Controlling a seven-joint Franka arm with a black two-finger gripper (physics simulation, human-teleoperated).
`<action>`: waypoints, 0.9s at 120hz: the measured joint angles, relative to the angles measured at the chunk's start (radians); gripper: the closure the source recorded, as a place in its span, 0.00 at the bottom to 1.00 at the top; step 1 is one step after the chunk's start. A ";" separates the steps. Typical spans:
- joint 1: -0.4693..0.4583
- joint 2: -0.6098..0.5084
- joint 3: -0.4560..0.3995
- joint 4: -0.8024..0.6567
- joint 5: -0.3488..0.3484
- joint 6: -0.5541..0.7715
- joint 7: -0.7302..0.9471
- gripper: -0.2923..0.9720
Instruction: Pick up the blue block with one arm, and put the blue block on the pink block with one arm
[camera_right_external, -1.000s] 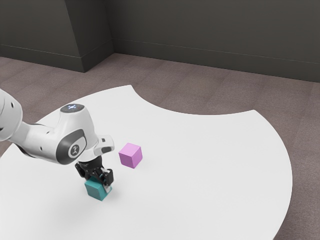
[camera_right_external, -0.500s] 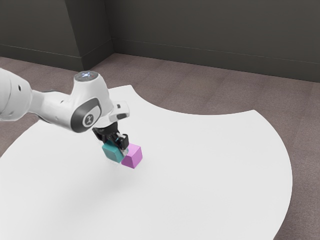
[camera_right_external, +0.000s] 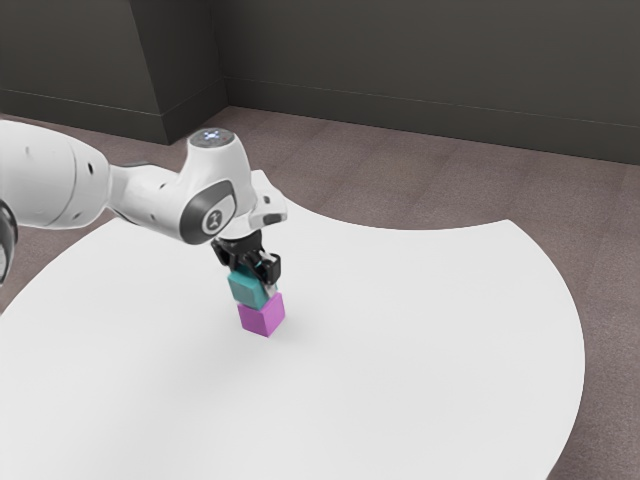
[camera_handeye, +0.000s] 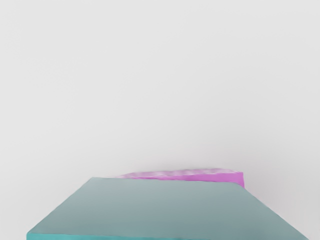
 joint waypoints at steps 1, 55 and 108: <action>0.000 0.001 0.000 0.000 0.000 -0.001 0.000 0.51; 0.001 0.009 -0.009 0.022 -0.019 -0.013 0.015 0.39; -0.013 -0.314 -0.013 0.167 -0.026 -0.301 0.015 0.25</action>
